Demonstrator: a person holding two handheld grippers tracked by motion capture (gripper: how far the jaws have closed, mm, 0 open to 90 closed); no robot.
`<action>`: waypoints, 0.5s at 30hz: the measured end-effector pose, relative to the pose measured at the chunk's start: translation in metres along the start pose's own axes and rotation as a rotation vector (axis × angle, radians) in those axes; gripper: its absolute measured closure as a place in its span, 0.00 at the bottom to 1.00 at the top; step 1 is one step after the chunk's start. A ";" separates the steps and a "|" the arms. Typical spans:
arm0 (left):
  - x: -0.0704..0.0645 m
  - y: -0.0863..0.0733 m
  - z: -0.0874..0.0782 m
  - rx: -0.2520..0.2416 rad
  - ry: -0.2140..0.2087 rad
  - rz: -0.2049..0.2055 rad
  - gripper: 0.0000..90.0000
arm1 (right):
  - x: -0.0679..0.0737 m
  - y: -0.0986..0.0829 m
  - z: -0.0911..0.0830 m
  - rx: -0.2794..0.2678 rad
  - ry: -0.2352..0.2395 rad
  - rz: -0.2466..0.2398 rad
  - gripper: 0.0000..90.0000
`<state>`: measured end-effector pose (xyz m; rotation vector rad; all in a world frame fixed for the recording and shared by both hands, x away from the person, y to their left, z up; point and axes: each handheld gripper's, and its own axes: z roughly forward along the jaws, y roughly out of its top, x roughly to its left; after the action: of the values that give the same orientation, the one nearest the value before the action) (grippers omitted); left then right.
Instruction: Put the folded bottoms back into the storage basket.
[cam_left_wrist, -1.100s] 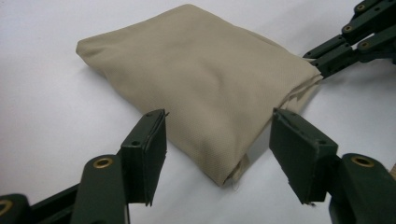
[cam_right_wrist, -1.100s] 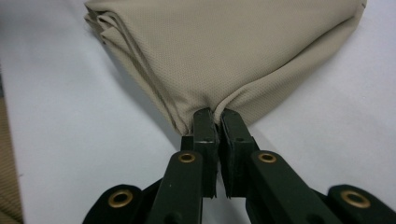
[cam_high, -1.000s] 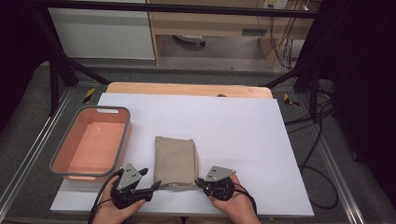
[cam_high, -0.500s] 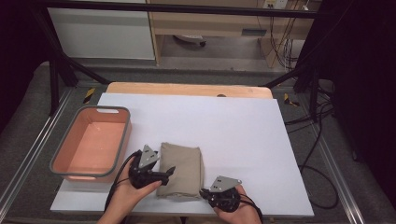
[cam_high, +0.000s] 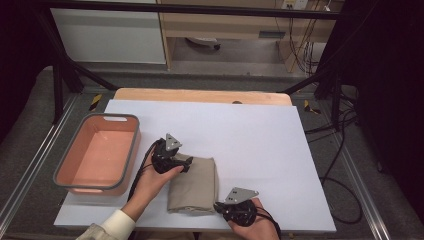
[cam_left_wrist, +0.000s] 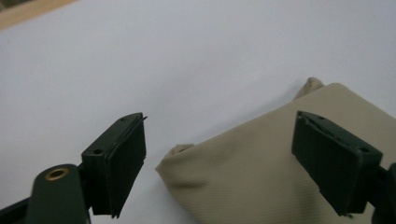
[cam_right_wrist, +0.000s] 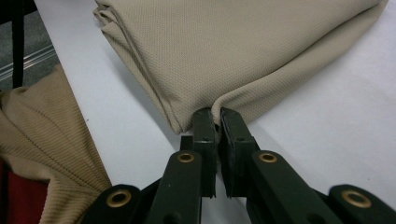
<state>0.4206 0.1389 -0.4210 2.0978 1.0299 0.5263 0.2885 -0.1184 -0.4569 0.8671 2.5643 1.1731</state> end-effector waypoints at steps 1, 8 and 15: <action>0.002 -0.001 0.001 0.006 0.006 -0.003 0.22 | 0.000 0.000 0.000 0.003 0.000 -0.001 0.95; 0.013 -0.010 0.009 0.040 0.029 -0.024 0.29 | 0.000 0.001 0.000 0.007 -0.001 -0.003 0.95; 0.018 -0.021 0.021 0.084 0.010 -0.033 0.30 | 0.000 0.001 0.000 0.008 0.002 -0.009 0.95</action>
<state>0.4333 0.1528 -0.4500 2.1494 1.1075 0.4857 0.2891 -0.1181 -0.4566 0.8560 2.5729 1.1629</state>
